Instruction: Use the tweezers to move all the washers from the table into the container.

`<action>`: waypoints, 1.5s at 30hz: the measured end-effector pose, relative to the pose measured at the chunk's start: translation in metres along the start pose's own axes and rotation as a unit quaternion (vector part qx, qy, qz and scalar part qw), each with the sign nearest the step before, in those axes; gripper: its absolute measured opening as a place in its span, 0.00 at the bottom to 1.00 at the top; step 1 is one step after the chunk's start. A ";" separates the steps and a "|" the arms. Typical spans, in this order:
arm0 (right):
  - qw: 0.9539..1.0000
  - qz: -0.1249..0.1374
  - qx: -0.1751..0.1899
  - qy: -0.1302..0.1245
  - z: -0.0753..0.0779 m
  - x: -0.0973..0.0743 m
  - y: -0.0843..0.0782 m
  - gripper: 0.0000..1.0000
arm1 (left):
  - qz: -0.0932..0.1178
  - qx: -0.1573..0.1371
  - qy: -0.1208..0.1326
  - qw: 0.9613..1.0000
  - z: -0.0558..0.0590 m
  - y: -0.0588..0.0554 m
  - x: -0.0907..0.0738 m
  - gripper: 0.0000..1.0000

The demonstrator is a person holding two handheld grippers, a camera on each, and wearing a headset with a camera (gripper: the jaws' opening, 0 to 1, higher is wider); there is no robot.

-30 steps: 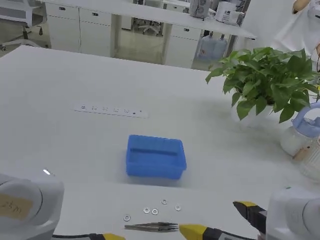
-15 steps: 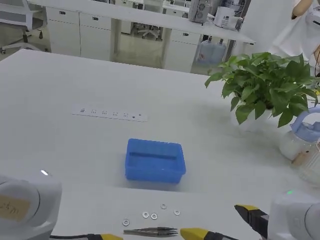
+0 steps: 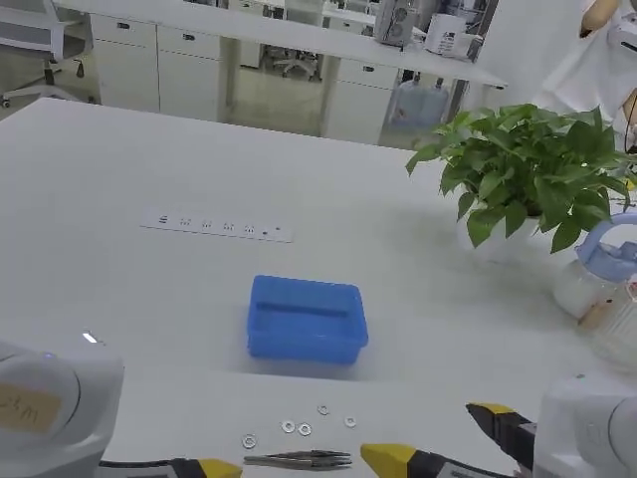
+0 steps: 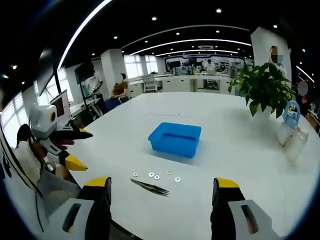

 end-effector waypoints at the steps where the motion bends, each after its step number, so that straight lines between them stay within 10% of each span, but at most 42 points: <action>1: 1.000 0.000 -0.001 -0.001 0.001 0.000 0.000 0.82 | -0.003 0.005 -0.017 1.000 0.003 0.000 0.001 0.86; 10: 1.000 -0.006 -0.002 -0.007 0.002 -0.003 -0.003 0.76 | -0.009 0.009 -0.067 0.998 0.007 0.000 0.020 0.53; 16: 1.000 -0.020 -0.008 -0.003 -0.001 -0.001 -0.009 0.75 | -0.054 0.050 -0.097 0.993 0.004 -0.007 0.046 0.35; 26: 0.999 -0.037 -0.005 0.009 -0.002 0.003 -0.013 0.74 | -0.138 0.114 -0.129 0.975 0.004 -0.033 0.094 0.24; 40: 0.998 -0.053 0.003 0.031 -0.007 0.013 -0.020 0.73 | -0.175 0.164 -0.146 0.960 0.011 -0.055 0.132 0.10; 41: 0.998 -0.054 0.004 0.032 -0.006 0.014 -0.020 0.73 | -0.144 0.162 -0.159 0.963 0.014 -0.051 0.136 0.08; 45: 0.998 -0.055 0.003 0.039 -0.007 0.022 -0.020 0.73 | -0.166 0.165 -0.147 0.961 0.007 -0.054 0.132 0.04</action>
Point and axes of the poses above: the centre of the closed fingertips' face, and the gripper's own axes: x roughly forward along the fingers, z roughly to its right, y roughly out of its top, the point moved 6 cm from there along -x, roughly backward along the fingers, and after that the axes turned 12 degrees about -x, right-handed, at the moved point
